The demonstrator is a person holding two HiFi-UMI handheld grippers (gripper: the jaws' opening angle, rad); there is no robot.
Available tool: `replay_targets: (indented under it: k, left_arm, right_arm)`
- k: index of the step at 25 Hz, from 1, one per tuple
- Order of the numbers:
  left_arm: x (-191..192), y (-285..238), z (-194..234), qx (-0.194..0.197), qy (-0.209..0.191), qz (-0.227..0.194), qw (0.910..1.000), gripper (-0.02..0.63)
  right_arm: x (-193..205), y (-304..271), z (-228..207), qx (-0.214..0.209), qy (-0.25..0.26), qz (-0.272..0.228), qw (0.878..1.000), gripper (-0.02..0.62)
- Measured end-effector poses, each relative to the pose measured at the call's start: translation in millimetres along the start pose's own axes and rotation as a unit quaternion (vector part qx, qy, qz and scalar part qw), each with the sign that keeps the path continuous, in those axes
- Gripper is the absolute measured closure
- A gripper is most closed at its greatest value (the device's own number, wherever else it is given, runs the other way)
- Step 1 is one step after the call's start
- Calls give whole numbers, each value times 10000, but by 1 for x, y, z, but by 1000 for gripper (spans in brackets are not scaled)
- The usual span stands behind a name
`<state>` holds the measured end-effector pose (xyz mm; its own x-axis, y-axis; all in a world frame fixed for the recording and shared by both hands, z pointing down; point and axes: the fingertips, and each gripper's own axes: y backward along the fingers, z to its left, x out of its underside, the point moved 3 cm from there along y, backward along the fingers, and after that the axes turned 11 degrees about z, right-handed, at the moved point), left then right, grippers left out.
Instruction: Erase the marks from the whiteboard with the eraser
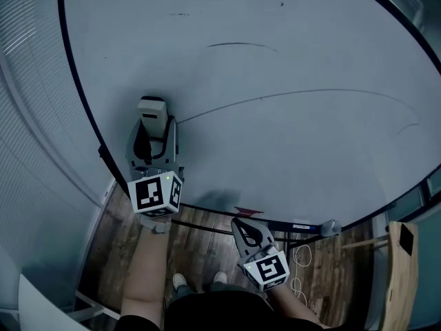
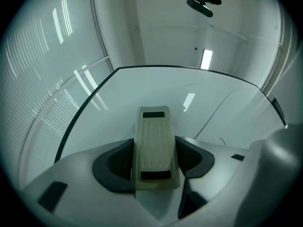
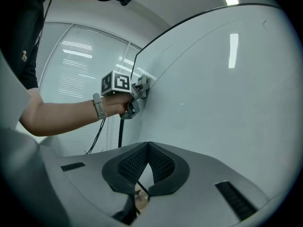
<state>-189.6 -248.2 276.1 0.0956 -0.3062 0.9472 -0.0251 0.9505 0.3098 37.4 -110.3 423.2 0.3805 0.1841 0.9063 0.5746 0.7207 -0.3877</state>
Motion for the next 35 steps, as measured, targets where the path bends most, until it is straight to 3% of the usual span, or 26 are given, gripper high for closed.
replay_targets:
  k: [6,9,13,18,24,29,32,35]
  left_arm:
    - [55,15,30,-189,725,251,9969,341]
    - [52,14,28,-112,1066,267,9939,342]
    - [38,11,7,44,1159,155,9931,342]
    - [24,8,-22,-137,1426,93,9896,348]
    - [22,8,-35,-525,2074,196,9766,353]
    - [19,9,-34,-361,2552,-46,9662,350]
    - [10,7,-46,-112,2519,-200,9675,350]
    - [1,0,-70,18,2136,-260,9766,350]
  right_arm:
    - [15,-3,11,177,-203,264,9993,569]
    - [20,-1,16,337,-261,318,9986,569]
    - [25,7,13,544,-323,286,9976,569]
    - [30,24,0,569,-280,185,9978,569]
    - [42,58,-40,493,-122,105,9987,569]
    - [53,73,-70,396,-97,128,9991,569]
    - [59,72,-80,336,-101,152,9993,569]
    - [63,69,-85,255,-120,107,9995,569]
